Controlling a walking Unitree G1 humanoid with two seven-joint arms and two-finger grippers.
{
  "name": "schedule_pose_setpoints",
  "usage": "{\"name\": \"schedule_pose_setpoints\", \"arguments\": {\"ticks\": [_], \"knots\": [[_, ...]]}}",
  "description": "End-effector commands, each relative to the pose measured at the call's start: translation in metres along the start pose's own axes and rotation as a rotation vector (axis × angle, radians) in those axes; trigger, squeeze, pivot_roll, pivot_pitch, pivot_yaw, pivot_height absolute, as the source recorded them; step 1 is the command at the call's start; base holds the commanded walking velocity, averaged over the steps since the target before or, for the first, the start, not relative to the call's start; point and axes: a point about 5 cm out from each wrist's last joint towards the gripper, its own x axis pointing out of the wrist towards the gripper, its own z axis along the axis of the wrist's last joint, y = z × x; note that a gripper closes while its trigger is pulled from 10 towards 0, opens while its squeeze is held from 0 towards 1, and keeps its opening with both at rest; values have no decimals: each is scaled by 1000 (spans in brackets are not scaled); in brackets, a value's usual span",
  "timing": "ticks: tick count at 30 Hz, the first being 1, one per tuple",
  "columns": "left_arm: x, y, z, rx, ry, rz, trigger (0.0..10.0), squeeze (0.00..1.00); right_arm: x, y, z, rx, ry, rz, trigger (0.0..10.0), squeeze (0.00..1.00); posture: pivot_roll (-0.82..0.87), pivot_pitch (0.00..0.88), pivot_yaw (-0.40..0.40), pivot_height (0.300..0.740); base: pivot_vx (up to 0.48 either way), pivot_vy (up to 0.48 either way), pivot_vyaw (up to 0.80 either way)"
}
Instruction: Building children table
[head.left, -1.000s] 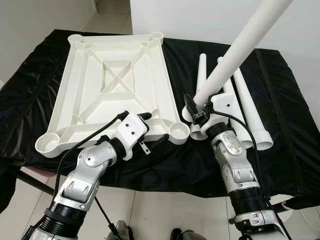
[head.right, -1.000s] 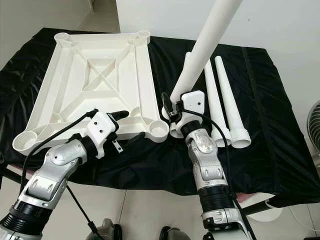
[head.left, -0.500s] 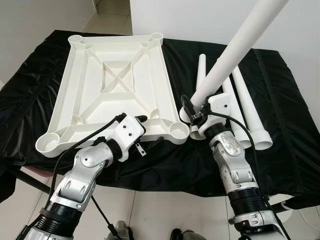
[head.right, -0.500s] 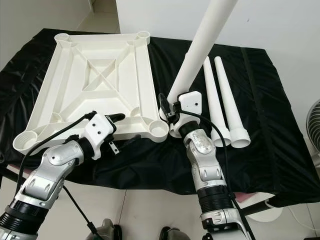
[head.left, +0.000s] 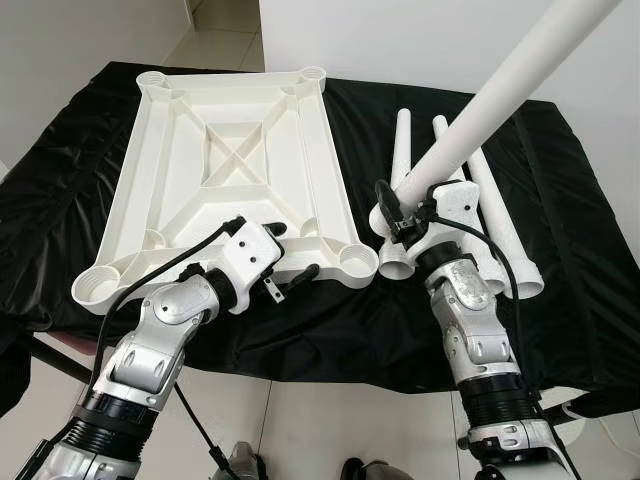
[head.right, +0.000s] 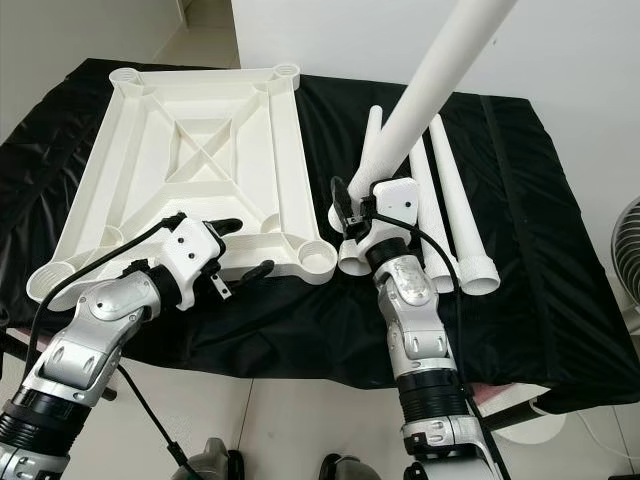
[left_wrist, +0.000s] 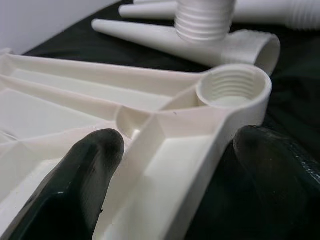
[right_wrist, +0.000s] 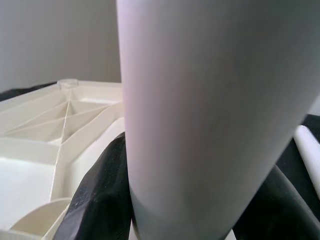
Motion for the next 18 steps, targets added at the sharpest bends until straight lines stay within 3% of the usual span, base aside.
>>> {"name": "schedule_pose_setpoints", "arguments": {"ticks": [1,18], "knots": [[0,-8,-6,7,20,-54,10000,0,2,6,0,-14,7,38,10000,0,197,109,2,740,0,0,0],[-2,-3,-4,-10,23,-8,10000,0,5,30,-16,-47,142,211,10000,0,214,101,-23,740,0,0,0]]}}
